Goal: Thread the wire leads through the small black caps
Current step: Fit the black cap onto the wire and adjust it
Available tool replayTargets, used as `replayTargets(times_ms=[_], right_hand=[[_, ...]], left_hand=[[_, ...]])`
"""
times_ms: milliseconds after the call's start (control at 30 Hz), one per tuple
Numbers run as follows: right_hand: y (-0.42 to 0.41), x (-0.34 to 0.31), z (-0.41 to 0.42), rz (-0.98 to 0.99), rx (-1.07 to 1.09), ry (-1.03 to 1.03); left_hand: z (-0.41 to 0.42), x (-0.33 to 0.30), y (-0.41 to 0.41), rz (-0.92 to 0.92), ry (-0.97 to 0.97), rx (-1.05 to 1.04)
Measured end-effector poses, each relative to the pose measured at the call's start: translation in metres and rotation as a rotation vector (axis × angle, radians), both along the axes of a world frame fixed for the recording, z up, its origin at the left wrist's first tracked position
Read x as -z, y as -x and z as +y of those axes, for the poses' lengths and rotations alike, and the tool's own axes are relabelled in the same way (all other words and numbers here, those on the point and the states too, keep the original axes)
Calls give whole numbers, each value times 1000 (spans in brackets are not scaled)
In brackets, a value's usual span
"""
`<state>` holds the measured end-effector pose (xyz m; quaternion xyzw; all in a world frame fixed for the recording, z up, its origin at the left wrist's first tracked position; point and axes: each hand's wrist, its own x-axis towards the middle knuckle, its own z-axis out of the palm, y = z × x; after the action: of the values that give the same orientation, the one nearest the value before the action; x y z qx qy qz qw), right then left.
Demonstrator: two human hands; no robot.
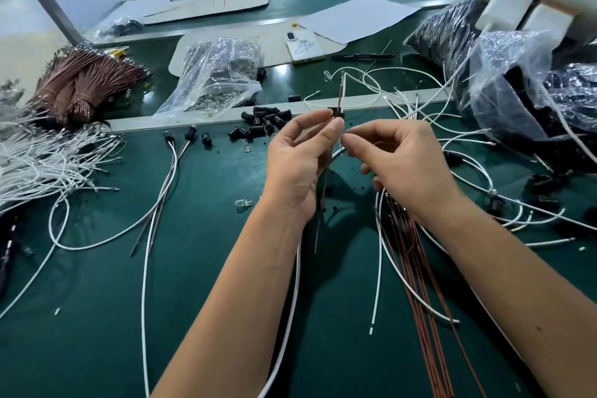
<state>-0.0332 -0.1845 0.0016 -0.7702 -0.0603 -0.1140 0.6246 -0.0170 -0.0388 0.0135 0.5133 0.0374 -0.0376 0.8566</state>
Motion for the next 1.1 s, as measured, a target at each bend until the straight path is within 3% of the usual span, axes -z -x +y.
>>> replayTargets(times_ms=[167, 267, 367, 533, 633, 700, 800, 900, 1000, 1100], right_hand=[[1, -2, 2, 50, -18, -112], [1, -2, 3, 103, -53, -89], [2, -6, 0, 148, -139, -34], [10, -17, -6, 278, -602, 279], [16, -20, -6, 386, -798, 293], [15, -19, -2, 432, -698, 137], [8, -12, 4, 386, -362, -171], [5, -11, 2, 333, -292, -218], [8, -17, -7, 329, -492, -96], [13, -24, -13, 455, -812, 102]], left_hand=[[-1, -1, 0, 13, -40, 87], [-1, 0, 0, -16, -100, 76], [0, -1, -1, -16, -25, 45], [1, -5, -1, -14, 108, 17], [-1, -7, 0, 4, 148, 39], [-2, -8, 1, 20, 147, 55], [-3, -7, 2, 33, 73, 85], [-1, -6, 1, 34, 36, 94], [-1, -7, 1, 47, 71, 101], [0, -7, 0, 42, 125, 86]])
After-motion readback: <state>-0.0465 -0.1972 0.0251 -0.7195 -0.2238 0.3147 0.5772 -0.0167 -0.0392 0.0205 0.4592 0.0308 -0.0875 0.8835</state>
